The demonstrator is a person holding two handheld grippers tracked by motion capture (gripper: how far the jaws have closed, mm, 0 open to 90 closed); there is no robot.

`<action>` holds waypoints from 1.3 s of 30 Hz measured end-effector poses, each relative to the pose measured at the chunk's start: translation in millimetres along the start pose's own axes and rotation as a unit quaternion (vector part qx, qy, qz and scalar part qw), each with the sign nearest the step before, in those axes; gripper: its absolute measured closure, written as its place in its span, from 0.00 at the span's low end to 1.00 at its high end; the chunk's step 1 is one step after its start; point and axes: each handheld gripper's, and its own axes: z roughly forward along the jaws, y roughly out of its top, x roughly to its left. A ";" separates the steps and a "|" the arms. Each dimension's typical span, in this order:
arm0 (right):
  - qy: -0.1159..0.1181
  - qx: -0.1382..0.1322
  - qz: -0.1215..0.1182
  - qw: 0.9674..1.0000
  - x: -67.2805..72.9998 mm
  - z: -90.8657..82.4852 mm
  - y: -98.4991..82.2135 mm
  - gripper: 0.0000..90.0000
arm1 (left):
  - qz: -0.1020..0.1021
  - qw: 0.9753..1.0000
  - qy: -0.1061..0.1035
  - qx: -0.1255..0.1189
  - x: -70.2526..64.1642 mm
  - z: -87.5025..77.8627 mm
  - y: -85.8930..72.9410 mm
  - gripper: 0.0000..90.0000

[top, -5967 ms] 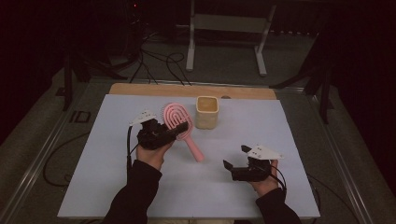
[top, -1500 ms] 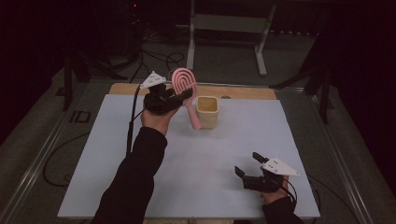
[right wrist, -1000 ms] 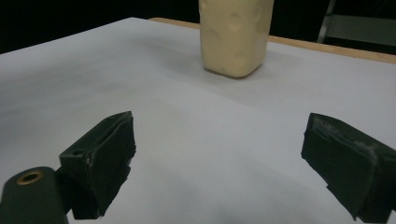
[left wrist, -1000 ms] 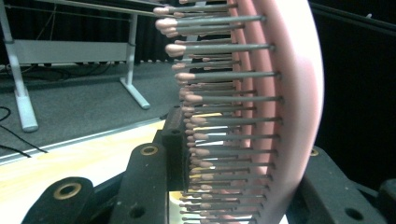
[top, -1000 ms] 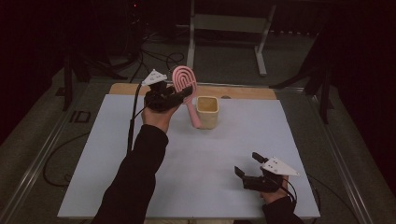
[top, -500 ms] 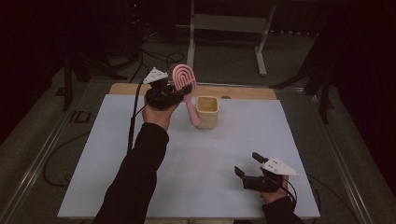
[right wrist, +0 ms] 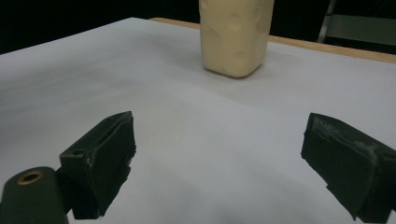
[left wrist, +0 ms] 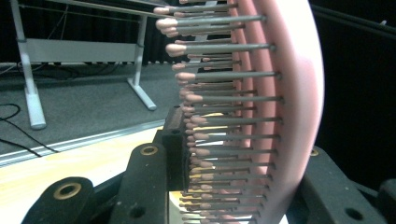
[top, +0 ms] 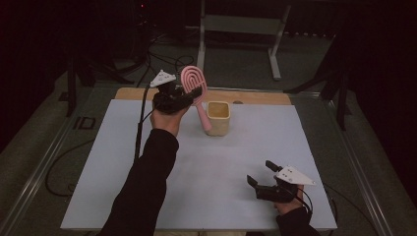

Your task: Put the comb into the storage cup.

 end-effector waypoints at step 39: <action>0.001 -0.003 0.005 1.000 -1.6 -0.5 0.3 0.11 | 0.004 1.000 0.018 -0.011 -4.4 24.9 18.8 0.71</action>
